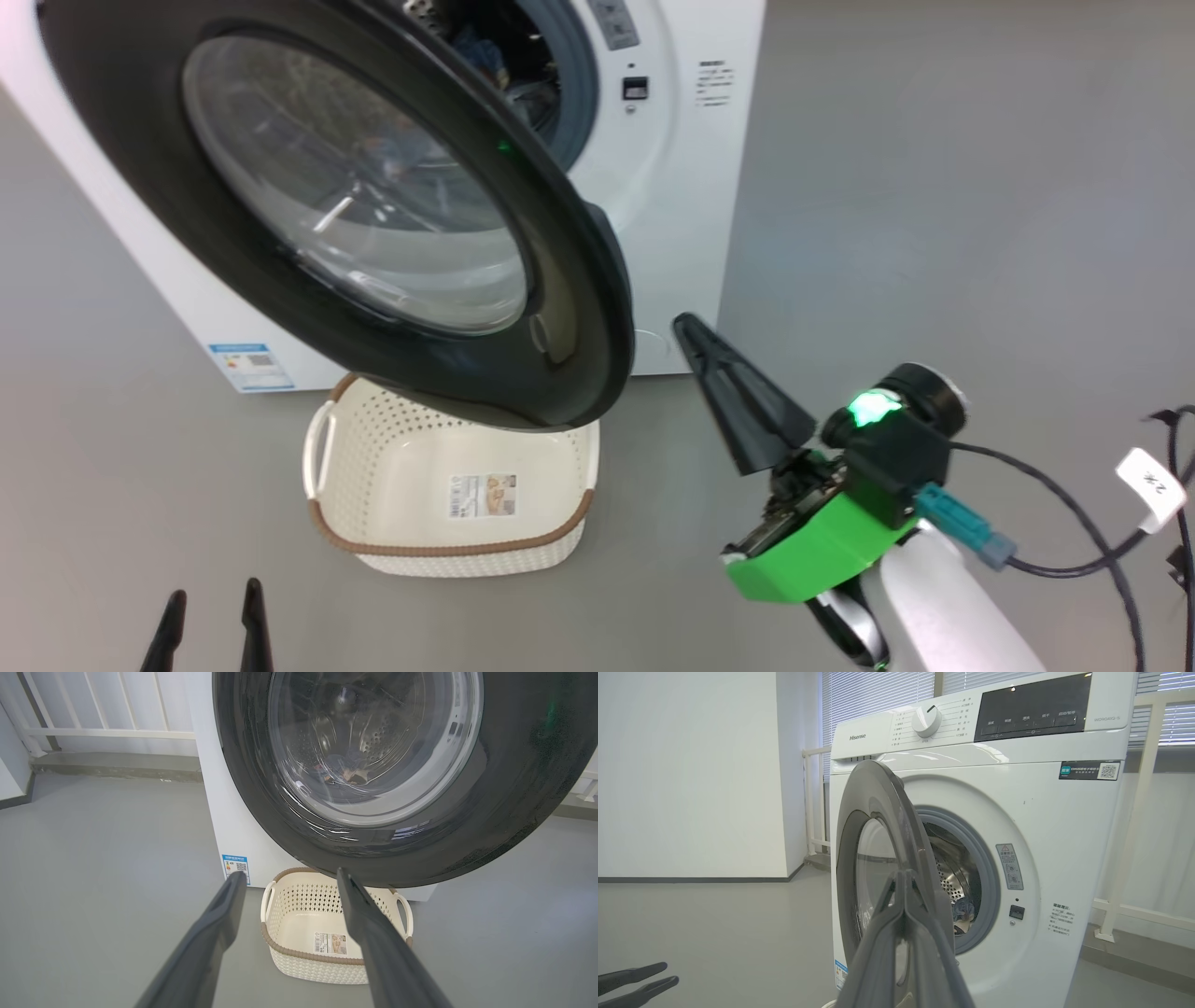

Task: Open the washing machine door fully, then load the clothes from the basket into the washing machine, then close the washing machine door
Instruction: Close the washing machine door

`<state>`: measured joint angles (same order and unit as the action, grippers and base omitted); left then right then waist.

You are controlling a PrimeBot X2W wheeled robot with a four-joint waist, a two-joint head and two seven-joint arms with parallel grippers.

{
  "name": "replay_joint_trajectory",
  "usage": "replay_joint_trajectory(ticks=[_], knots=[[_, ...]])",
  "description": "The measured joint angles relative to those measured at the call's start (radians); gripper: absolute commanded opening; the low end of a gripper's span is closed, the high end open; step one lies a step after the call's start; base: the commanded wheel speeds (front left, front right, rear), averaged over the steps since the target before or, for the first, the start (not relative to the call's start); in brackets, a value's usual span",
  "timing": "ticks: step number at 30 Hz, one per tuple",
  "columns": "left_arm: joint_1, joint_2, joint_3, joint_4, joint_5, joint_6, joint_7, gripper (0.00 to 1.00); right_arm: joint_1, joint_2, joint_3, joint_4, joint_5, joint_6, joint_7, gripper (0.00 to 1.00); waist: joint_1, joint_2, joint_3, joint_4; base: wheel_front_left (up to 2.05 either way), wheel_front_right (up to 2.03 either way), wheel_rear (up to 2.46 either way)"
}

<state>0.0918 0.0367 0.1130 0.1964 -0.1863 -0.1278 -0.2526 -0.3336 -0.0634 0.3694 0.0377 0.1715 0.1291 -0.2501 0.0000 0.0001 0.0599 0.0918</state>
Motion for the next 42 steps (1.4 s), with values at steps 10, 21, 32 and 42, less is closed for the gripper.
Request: replay_joint_trajectory(ticks=[10,21,32,42], knots=[[-0.007,0.0,-0.034,0.002,-0.021,0.0,0.0,1.0,-0.063,-0.003,0.127,0.06,0.016,0.0,-0.007,0.0,0.0,-0.0001,0.017,0.081,0.0,0.0,0.0],[-0.05,-0.002,-0.083,0.006,-0.047,0.0,0.0,1.0,-0.121,-0.005,0.222,0.178,0.016,0.0,-0.007,0.0,0.0,-0.0001,0.07,0.17,0.0,0.0,0.0],[-0.125,-0.003,-0.128,-0.007,-0.068,0.0,0.0,1.0,-0.165,-0.006,0.198,0.292,-0.005,0.0,-0.007,0.0,0.0,0.0,0.169,0.233,0.0,0.0,0.0],[-0.17,-0.004,-0.157,-0.008,-0.085,0.0,0.0,1.0,-0.207,-0.008,0.095,0.339,-0.049,0.0,-0.007,0.0,0.0,-0.0001,0.241,0.236,0.0,0.0,0.0]])
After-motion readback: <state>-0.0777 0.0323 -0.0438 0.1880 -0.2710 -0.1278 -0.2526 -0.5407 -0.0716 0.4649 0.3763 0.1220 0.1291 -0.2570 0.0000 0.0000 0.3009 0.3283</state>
